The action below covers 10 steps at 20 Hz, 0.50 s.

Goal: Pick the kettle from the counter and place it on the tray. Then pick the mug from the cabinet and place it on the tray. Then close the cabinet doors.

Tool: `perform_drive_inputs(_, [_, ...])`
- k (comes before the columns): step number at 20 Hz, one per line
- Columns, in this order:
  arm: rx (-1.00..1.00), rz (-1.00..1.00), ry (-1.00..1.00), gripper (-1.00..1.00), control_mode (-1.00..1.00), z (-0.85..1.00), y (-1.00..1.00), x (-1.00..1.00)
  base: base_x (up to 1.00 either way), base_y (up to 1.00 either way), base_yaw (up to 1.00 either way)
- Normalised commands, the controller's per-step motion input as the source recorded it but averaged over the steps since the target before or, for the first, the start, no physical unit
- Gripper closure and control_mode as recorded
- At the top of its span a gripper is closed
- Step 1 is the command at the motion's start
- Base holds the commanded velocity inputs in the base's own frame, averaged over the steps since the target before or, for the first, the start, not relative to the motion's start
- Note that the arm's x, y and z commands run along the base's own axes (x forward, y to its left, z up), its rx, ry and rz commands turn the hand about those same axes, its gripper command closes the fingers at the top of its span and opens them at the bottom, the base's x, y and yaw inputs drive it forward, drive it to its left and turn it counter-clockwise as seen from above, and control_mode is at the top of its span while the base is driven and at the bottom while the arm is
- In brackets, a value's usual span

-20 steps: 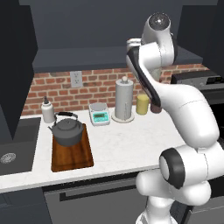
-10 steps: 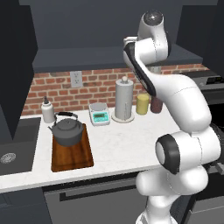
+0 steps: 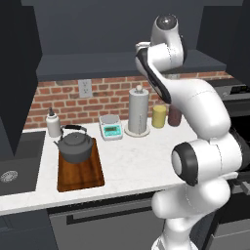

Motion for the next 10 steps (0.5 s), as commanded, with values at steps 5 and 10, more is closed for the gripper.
perform_drive_inputs(5, [0.0, 0.0, 0.0, -1.0, -1.0, -0.05, 0.0, 0.24, 0.0, 0.0, 0.0])
perform_drive_inputs(10, [0.0, 0.0, 0.0, -1.0, -1.0, 0.0, 0.0, 0.24, 0.0, 0.0, 0.0])
